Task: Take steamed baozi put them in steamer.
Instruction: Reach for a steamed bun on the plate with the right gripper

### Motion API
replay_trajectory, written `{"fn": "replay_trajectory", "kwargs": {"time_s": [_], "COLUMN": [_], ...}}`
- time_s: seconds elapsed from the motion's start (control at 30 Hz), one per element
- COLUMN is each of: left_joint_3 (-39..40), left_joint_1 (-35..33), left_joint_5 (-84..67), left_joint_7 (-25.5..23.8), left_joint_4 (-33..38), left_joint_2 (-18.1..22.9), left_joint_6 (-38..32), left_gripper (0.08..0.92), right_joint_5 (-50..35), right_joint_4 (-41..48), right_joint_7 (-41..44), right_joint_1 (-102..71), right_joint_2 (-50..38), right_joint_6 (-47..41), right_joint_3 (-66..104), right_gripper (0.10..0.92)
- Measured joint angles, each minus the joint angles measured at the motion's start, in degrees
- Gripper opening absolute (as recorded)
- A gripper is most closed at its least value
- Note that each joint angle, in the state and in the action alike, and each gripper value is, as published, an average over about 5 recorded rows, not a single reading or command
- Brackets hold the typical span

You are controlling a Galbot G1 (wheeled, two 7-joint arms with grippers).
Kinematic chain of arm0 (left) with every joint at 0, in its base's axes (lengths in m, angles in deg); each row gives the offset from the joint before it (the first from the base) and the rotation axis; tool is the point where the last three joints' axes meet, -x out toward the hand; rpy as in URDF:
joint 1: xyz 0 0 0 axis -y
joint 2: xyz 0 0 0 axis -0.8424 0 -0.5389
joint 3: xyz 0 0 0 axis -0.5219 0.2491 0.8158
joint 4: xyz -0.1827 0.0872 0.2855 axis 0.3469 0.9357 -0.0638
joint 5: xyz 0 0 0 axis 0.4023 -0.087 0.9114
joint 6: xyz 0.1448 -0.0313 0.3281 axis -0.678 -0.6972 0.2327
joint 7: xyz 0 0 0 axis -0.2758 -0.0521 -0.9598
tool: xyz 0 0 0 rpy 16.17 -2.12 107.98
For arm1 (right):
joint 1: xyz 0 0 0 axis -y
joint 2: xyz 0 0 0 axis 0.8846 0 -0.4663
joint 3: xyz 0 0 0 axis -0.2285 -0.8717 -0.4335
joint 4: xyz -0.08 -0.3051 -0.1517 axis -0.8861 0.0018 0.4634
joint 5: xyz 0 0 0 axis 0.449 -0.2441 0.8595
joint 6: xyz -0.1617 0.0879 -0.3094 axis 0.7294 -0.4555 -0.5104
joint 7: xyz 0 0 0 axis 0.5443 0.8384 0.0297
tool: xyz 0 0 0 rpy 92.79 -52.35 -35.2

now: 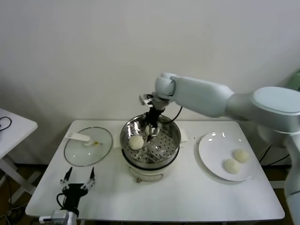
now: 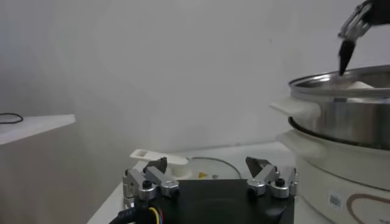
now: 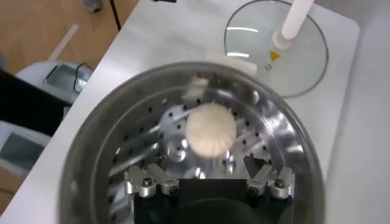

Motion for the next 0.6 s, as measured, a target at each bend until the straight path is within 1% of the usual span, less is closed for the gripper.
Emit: {"fn": "replay_trajectory", "kwargs": {"time_s": [0.17,0.3,0.43,0.6], "left_joint_3": [0.30,0.50,0.65,0.77], "left_joint_1": [0.22,0.03,-0.26,-0.71], "left_joint_5": [0.09,-0.08,-0.08,0.49], "left_joint_7": [0.07,0.32,0.39,0.29], "left_joint_4": [0.13,0.02,0.14,0.77], "left_joint_2": [0.00,0.04,0.05,0.20], "left_joint_6": [0.15,-0.06,-0.35,-0.90], "left_gripper": [0.823,0.823,0.823,0.823], "right_joint_5": [0.87,3.78,8.65,16.50], "right_joint_4": [-6.37,-10.87,-13.57,-14.70], "right_joint_7": [1.44,2.53,3.46,4.45], "right_joint_1": [4.62,6.26,5.19,-0.41], "right_joint_2": [-8.20,-15.48,-22.68,-30.47], "right_joint_6": [1.43,2.88,4.44,6.84], "right_joint_3": [-1.89,-2.71,-1.74,2.99], "right_gripper": [0.823,0.823,0.823,0.823]}}
